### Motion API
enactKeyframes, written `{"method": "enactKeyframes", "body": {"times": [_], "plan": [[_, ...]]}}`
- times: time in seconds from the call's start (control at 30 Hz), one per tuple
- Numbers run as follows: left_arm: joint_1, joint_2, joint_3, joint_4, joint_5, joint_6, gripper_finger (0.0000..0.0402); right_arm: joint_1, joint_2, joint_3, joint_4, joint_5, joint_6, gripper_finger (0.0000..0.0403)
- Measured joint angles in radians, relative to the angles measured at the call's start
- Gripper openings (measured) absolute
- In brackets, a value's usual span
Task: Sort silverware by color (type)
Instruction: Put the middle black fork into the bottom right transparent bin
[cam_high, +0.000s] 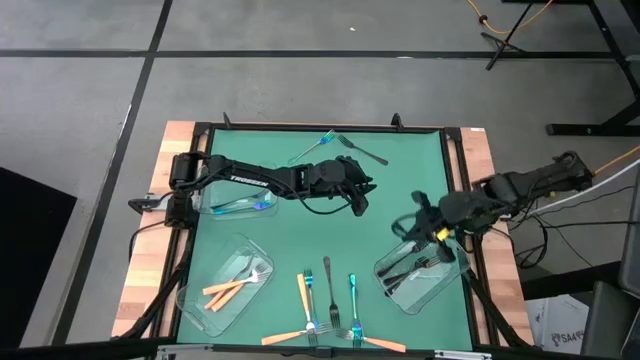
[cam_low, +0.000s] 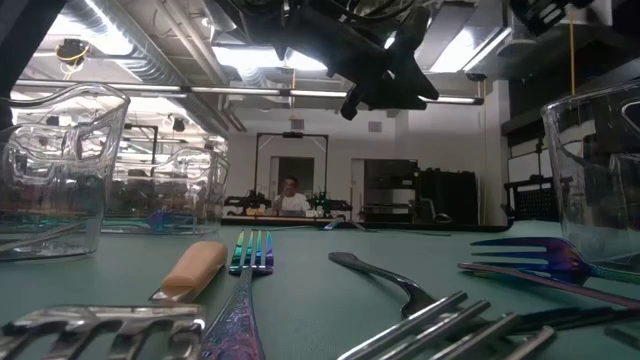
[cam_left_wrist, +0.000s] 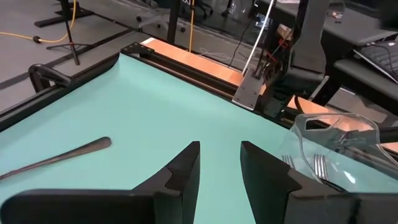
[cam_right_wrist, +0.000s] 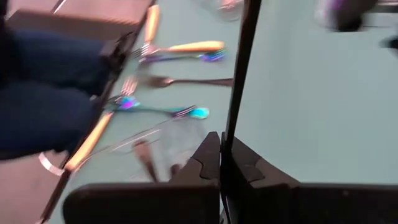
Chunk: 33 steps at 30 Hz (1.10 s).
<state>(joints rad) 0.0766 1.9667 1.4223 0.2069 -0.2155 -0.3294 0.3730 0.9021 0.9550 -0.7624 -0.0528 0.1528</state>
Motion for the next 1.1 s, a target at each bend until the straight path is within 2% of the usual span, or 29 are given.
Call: {"method": "enactKeyframes", "body": {"times": [0.23,0.57,0.83,1.1], "plan": [[-0.016,0.000,0.000,-0.029,0.000,0.000,0.0108,0.163,0.027,0.000,-0.011,0.000,0.075,0.0000],[-0.040,0.000,0.000,-0.043,-0.001,0.000,0.0108,0.289,0.114,0.000,-0.142,0.036,0.080,0.0000],[-0.045,0.000,0.000,-0.043,-0.004,0.002,0.0108,0.308,0.236,0.000,-0.263,0.103,0.074,0.0000],[-0.050,0.000,0.000,-0.079,-0.003,0.001,0.0108,0.307,0.353,-0.001,-0.320,0.096,0.045,0.0000]]}}
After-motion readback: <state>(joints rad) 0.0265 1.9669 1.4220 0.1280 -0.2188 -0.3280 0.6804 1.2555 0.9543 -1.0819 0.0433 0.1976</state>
